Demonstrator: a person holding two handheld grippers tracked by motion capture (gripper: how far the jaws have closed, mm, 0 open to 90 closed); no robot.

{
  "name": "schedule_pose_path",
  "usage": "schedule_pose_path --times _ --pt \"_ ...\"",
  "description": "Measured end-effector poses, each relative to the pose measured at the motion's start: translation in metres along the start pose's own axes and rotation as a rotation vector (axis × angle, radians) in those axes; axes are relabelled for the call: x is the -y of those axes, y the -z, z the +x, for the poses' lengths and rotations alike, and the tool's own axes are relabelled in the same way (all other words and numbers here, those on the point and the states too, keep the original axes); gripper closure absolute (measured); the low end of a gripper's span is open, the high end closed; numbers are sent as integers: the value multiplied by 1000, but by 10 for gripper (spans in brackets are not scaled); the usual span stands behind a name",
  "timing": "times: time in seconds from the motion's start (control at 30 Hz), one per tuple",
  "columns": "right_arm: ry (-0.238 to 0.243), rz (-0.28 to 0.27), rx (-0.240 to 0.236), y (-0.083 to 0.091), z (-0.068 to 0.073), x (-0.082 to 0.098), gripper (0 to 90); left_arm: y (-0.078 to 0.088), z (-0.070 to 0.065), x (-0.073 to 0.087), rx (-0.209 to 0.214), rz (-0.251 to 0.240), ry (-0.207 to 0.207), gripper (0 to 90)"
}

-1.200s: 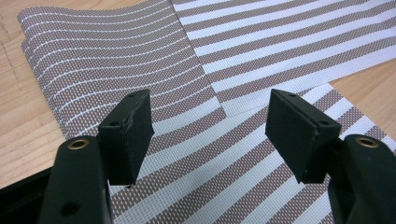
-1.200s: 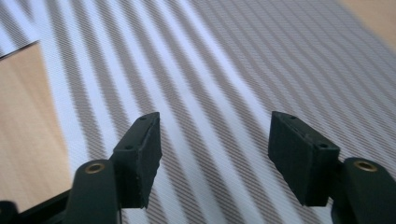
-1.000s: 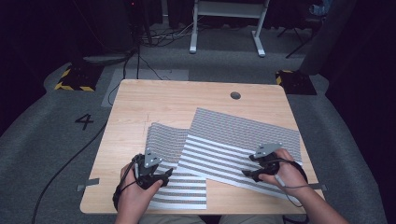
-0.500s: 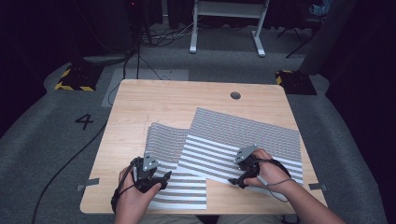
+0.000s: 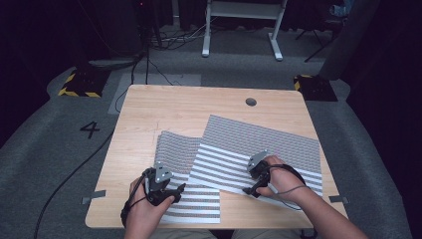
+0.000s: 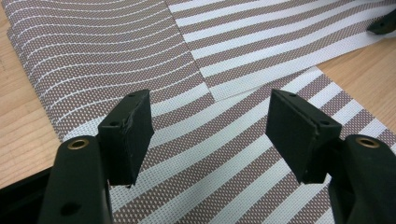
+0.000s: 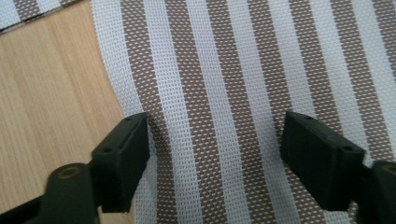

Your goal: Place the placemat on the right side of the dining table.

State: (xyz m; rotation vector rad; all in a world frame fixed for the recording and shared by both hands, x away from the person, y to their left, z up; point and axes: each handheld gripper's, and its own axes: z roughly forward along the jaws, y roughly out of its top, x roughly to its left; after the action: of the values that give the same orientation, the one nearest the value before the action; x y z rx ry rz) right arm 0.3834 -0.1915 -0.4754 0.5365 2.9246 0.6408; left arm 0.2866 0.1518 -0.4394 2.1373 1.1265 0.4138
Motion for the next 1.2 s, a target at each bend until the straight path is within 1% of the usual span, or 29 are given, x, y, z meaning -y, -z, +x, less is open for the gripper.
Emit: schedule_pose_path --times 0.03,0.07,0.1,0.13,0.17,0.2,0.23,0.27,0.3,0.33,0.4,0.43,0.47,0.5,0.53,0.57,0.63,0.67,0.7,0.77,0.8,0.9,0.97,1.0,1.07,1.17,1.2 --pt "-18 8 1 1 0 0 300 0 0 0 7 2 3 322" --pt "-12 2 2 1 -2 -1 344 0 0 0 6 -1 3 321" --pt "-20 10 8 2 -4 -2 389 0 0 0 6 1 4 321" --pt "-39 20 23 4 -7 -3 502 0 0 0 6 -2 -1 322" --pt "-39 20 23 4 -7 -3 502 0 0 0 9 -3 -1 322" --pt "-51 18 27 5 -9 -3 572 0 0 0 6 -1 1 322" --pt "-69 19 37 6 -11 -4 712 0 0 0 3 -2 2 322" --pt "-71 28 54 7 -13 -4 773 0 1 0 6 1 4 322" --pt "-80 18 55 6 -14 -4 846 0 1 0 3 0 7 321" --pt "-106 23 39 7 -16 -4 858 -1 1 0 4 3 4 321" --pt "-161 16 32 7 -18 -3 877 -1 2 1 6 1 12 321" --pt "-182 8 42 8 -17 -2 886 -1 2 1 5 1 11 321" --pt "-199 -20 106 11 -16 -2 892 -1 2 0 3 1 10 322" --pt "-199 -20 106 11 -16 -2 892 -1 3 0 3 -1 10 322" --pt "-216 -29 127 14 -16 -3 893 -1 3 0 6 -3 10 321" --pt "-250 -44 161 18 -16 -4 894 -1 3 -1 4 -5 7 321" --pt "-335 -80 186 27 -19 -5 895 0 3 -1 4 -8 9 321" --pt "-366 -101 204 32 -21 -6 895 0 3 -2 1 -10 7 322" --pt "-392 -114 221 37 -24 -7 894 0 3 -2 7 -13 9 322" --pt "-444 -136 241 44 -29 -8 894 0 3 -3 5 -14 4 321" --pt "-451 -149 250 46 -32 -8 894 0 3 -3 5 -12 2 322" --pt "-508 -179 265 51 -46 -7 893 -1 3 -4 14 -13 2 321" --pt "-547 -192 274 51 -55 -6 893 -2 3 -5 11 -15 -3 322" --pt "-557 -191 291 50 -61 -6 893 -2 3 -5 15 -15 1 322" --pt "-585 -188 308 47 -69 -6 893 -2 3 -5 12 -12 -2 322" --pt "-639 -183 319 40 -81 -9 893 -3 3 -6 12 -12 -6 322" --pt "-650 -182 327 38 -84 -10 892 -3 3 -5 14 -10 -4 322"
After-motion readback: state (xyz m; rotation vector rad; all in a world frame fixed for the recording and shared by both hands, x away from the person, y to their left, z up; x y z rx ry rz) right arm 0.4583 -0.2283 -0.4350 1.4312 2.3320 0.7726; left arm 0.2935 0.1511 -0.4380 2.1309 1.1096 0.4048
